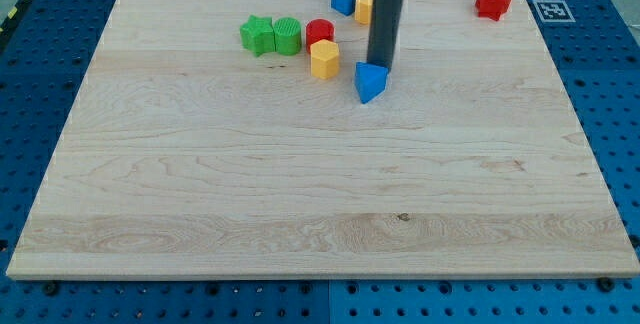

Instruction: Slide the blue triangle slightly up

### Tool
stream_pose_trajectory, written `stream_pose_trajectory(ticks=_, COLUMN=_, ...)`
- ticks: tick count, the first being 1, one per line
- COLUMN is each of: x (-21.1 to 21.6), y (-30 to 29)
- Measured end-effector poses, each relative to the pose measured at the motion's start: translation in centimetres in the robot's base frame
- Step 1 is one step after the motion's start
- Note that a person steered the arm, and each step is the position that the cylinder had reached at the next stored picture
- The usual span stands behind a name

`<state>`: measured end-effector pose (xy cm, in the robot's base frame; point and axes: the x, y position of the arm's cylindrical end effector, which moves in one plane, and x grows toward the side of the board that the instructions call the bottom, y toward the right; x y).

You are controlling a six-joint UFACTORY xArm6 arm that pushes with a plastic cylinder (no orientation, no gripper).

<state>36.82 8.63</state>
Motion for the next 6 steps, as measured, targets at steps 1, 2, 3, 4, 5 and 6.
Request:
stream_pose_trajectory(ticks=1, x=0.3, y=4.4)
stream_pose_trajectory(ticks=2, x=3.6, y=4.4)
stream_pose_trajectory(ticks=3, x=4.5, y=2.6)
stream_pose_trajectory(ticks=4, x=4.5, y=-0.1)
stream_pose_trajectory(ticks=5, x=4.7, y=-1.3)
stream_pose_trajectory(ticks=6, x=5.0, y=-2.5)
